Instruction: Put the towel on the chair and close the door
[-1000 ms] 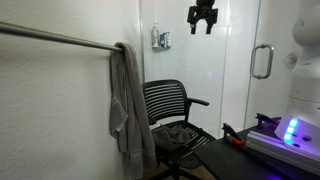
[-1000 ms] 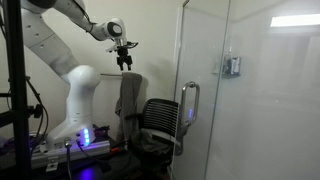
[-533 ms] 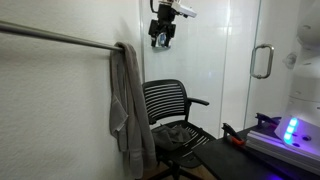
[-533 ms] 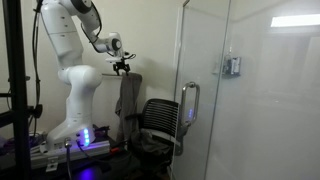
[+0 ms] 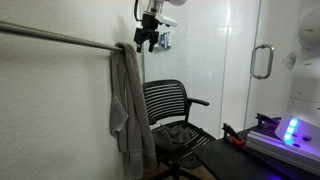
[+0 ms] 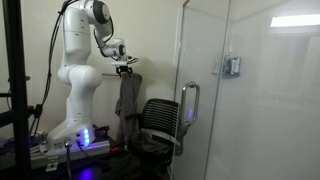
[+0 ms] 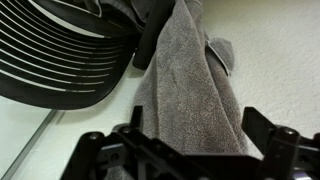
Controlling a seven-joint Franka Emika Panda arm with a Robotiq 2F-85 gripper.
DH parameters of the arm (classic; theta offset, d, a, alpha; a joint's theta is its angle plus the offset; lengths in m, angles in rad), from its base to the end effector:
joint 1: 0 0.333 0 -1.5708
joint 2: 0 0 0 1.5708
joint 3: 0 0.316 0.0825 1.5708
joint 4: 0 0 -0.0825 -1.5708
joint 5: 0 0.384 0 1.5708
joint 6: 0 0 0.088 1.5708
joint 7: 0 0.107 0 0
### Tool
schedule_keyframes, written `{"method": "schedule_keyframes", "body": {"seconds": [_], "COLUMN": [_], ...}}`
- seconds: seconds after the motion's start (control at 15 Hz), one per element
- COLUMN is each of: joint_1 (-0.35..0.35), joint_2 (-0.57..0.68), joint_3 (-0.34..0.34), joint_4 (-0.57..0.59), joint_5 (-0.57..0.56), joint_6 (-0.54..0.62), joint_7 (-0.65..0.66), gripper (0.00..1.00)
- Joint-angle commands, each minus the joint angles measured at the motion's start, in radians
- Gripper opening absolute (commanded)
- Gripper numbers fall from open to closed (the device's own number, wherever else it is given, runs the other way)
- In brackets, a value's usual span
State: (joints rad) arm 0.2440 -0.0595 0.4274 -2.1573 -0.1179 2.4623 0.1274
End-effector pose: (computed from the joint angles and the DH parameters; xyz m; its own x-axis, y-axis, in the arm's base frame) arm 0.4351 0.3494 0.4599 0.7478 0.5594 0.3577 0.5719 -0.8163 0.0810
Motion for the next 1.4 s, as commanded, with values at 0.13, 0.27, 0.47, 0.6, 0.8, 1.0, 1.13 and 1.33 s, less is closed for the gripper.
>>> {"method": "schedule_keyframes", "body": {"seconds": [0.13, 0.27, 0.47, 0.6, 0.8, 1.0, 1.13, 1.33], "joint_1": [0.039, 0.053, 0.081, 0.101, 0.124, 0.140, 0.149, 0.157], "joint_2": [0.104, 0.142, 0.200, 0.238, 0.293, 0.323, 0.331, 0.329], "joint_3": [-0.034, -0.042, -0.071, -0.088, -0.097, -0.104, -0.112, -0.126], "joint_4": [0.031, 0.061, 0.120, 0.162, 0.212, 0.231, 0.236, 0.237], "joint_5": [-0.099, -0.166, -0.249, -0.252, -0.192, -0.166, -0.163, -0.169], "joint_6": [0.031, 0.056, 0.094, 0.114, 0.131, 0.148, 0.149, 0.148], "joint_7": [0.096, 0.144, 0.229, 0.255, 0.216, 0.186, 0.179, 0.183], "gripper": [1.00, 1.00, 1.00, 1.00, 1.00, 0.66, 0.52, 0.33]}}
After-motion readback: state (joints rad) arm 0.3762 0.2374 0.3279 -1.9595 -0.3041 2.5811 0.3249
